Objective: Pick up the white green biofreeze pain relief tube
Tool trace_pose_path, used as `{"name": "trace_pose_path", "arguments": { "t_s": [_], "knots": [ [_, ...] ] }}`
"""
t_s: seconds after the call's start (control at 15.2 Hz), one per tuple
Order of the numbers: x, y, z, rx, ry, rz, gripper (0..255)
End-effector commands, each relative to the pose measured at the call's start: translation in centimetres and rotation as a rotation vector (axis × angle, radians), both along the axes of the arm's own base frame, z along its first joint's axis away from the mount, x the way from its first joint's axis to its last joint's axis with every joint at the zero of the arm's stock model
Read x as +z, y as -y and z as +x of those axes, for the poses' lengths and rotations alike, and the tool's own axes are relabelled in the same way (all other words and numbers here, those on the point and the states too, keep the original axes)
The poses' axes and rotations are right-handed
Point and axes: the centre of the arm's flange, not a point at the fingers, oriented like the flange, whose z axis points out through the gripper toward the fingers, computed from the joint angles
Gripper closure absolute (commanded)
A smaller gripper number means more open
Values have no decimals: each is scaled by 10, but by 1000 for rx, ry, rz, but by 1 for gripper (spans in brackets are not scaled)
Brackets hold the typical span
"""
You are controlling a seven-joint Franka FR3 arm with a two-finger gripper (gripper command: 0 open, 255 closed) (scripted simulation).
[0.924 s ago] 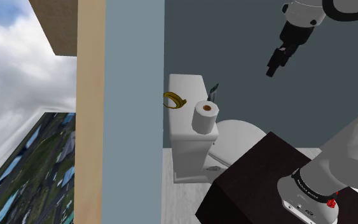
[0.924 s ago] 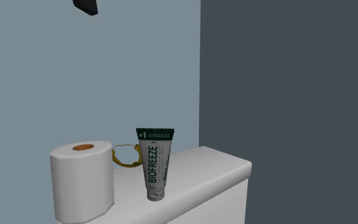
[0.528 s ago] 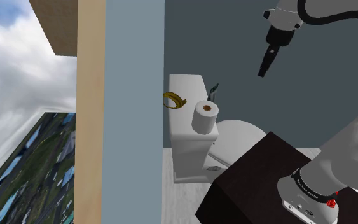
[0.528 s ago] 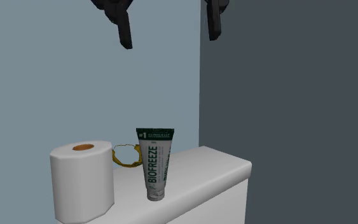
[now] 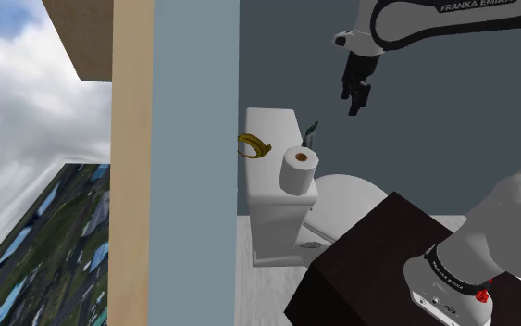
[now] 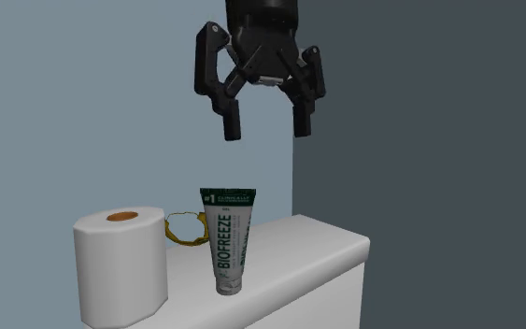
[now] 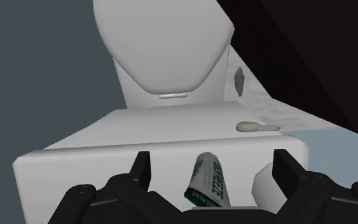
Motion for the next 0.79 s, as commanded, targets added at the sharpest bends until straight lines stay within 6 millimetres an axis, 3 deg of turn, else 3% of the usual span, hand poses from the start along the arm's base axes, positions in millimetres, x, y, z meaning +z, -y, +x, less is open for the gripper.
{"name": "trace_pose_path", "arguments": {
  "t_s": [0.0, 0.26, 0.73],
  "knots": [
    [-11, -9, 23, 148, -23, 6, 0],
    [-41, -37, 60, 424, -69, 19, 0],
    [-76, -40, 63, 453, -74, 21, 0]
  ]
}}
